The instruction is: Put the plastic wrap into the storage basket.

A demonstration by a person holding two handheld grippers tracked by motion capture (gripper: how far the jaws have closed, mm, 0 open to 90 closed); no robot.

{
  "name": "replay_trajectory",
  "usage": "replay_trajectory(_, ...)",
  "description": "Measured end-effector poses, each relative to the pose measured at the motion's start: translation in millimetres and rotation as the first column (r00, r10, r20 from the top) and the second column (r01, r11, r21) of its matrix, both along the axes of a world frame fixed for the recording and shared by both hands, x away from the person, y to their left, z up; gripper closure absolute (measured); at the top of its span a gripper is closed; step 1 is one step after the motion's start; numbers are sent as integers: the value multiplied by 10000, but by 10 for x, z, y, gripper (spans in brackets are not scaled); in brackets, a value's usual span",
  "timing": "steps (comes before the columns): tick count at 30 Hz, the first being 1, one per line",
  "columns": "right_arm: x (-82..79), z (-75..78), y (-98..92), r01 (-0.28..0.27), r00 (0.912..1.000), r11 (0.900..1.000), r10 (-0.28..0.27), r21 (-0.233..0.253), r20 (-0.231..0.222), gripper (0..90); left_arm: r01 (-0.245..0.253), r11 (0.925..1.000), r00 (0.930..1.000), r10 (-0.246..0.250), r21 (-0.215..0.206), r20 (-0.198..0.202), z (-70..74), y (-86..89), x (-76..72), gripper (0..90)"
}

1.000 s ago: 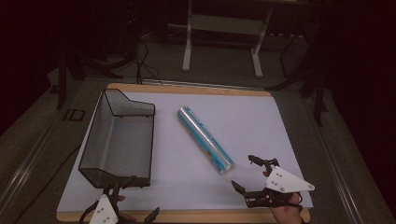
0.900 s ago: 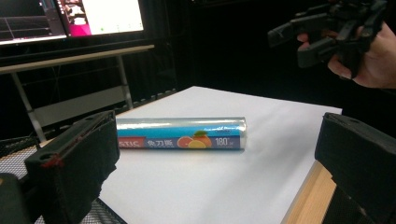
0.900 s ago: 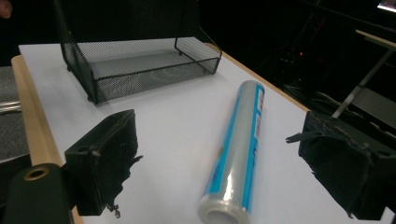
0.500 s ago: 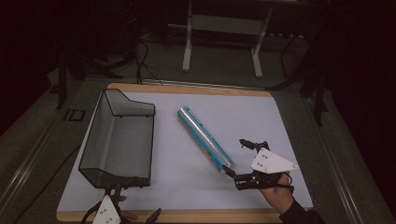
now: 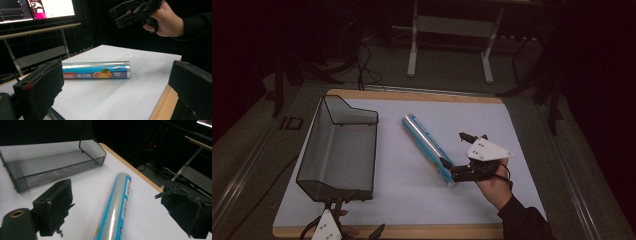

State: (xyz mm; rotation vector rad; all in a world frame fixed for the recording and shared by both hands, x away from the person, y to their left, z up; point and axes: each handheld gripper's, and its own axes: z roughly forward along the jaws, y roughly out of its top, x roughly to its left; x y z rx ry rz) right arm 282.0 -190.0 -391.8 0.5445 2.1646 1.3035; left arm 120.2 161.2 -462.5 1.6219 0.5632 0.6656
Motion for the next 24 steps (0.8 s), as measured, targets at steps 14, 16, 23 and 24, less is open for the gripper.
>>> replay_trajectory(14, 475, -192, 305, 736, 9932, 9970, -754, -235, -886, 101, 47, 10000, 10000, -47, 40, -57, -5, 4, 6, 7)
replay_trajectory(16, 602, -273, 358, 948, 9863, 9947, -993, -401, -1318, 100, 80, 10000, 9999, -79, 44, -99, -7, 5, 8, 8)
replay_trajectory(23, 840, -423, 436, 1419, 9619, 9884, -1506, -541, -2284, 96, 132, 9999, 9998, -132, 52, -124, -11, 2, 9, 7)
replay_trajectory(24, 869, -439, 447, 1502, 9567, 9870, -1595, -564, -2437, 96, 132, 9999, 9998, -132, 52, -124, -11, 2, 9, 7)
